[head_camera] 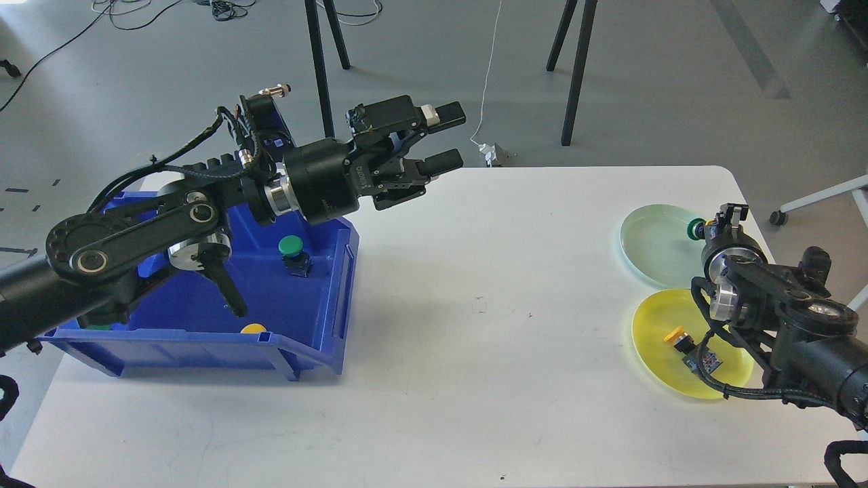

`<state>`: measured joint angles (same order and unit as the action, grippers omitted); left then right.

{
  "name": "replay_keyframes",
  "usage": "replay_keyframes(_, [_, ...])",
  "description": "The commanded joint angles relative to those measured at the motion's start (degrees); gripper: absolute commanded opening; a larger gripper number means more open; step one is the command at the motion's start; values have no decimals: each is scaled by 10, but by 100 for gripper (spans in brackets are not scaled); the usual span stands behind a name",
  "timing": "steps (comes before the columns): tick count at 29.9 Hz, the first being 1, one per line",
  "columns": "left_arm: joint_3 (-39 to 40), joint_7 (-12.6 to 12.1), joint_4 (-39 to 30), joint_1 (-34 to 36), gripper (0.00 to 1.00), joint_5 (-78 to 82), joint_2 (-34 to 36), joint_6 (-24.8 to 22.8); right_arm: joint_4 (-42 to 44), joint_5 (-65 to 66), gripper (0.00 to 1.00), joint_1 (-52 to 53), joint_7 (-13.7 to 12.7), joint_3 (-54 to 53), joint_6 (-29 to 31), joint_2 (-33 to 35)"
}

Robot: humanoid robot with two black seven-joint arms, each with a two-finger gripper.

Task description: Pass button and place on color plate

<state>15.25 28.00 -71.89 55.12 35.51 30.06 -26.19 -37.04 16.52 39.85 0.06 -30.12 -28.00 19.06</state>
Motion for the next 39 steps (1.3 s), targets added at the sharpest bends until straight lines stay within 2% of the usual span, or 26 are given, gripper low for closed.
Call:
replay_keyframes(1, [0, 0, 0, 0, 81, 0, 0, 0, 0, 0, 78, 0, 1, -3, 0, -1])
replay_keyframes(7, [0, 0, 0, 0, 81, 0, 0, 1, -8, -2, 94, 1, 2, -7, 0, -1])
replay_keyframes(10, [0, 0, 0, 0, 81, 0, 0, 3, -27, -3, 95, 1, 7, -14, 0, 5])
replay_keyframes(15, [3, 0, 1, -6, 86, -31, 0, 10, -136, -3, 96, -4, 15, -63, 0, 25])
replay_keyframes(19, [71, 0, 3, -47, 89, -86, 14, 9, -249, -3, 97, -12, 47, -112, 7, 62])
replay_keyframes(24, [159, 0, 45, -90, 94, -110, 59, -18, -334, -5, 97, -35, 79, -163, 168, 89])
replay_keyframes(28, [192, 0, 134, -109, 95, -159, 82, -18, -340, -29, 97, -48, 119, -171, 317, 102])
replay_keyframes(31, [209, 0, 204, -120, 98, -206, 80, -18, -336, -115, 97, -62, 147, -190, 472, 118])
replay_keyframes(33, [211, 0, 228, -129, 99, -228, 79, -18, -331, -198, 97, -72, 151, -201, 560, 118])
replay_keyframes(35, [217, 0, 229, -135, 99, -239, 79, -18, -329, -246, 97, -73, 151, -202, 560, 118])
replay_keyframes(39, [218, 0, 228, -137, 99, -239, 74, -18, -322, -250, 97, -72, 154, -203, 560, 118])
